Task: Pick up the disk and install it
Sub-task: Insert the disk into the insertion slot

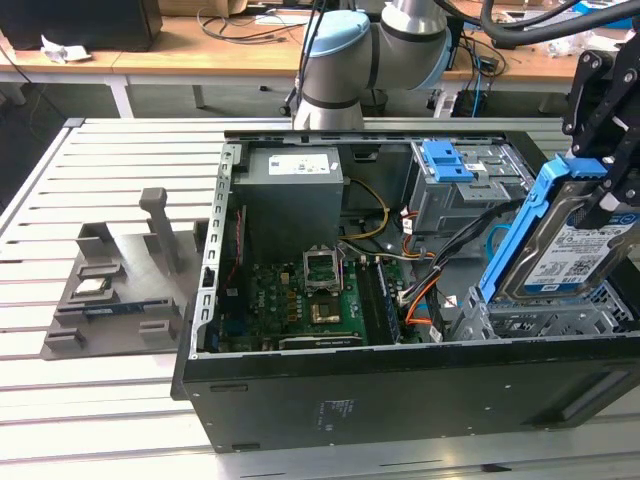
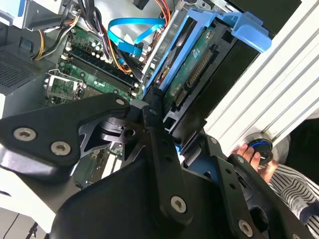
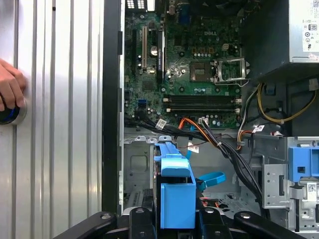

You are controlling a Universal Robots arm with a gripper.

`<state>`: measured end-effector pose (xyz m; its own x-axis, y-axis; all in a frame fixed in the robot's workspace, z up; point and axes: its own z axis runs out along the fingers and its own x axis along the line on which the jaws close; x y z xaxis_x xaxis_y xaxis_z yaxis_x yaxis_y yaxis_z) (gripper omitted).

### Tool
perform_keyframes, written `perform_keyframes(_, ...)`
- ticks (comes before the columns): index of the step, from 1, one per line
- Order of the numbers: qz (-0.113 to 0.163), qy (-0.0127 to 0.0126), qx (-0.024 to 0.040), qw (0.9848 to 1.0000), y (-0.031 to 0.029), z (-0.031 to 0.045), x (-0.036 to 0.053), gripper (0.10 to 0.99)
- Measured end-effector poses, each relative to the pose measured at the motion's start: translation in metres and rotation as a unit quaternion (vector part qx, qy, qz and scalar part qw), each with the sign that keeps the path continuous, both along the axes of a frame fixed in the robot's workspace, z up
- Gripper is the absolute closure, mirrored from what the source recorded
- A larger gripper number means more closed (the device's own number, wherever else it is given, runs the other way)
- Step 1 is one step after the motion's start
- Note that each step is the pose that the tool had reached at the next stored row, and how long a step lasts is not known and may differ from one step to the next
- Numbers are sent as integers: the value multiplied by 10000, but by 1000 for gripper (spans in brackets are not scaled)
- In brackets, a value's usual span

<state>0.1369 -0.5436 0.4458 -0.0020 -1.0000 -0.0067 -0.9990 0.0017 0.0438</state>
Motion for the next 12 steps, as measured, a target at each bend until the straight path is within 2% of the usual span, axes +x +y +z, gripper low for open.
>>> perform_keyframes(7, 3, 0, -10, 10000, 16, -67, 6, 718)
perform_keyframes(12, 3, 1, -18, 10000, 16, -141, 10, 718)
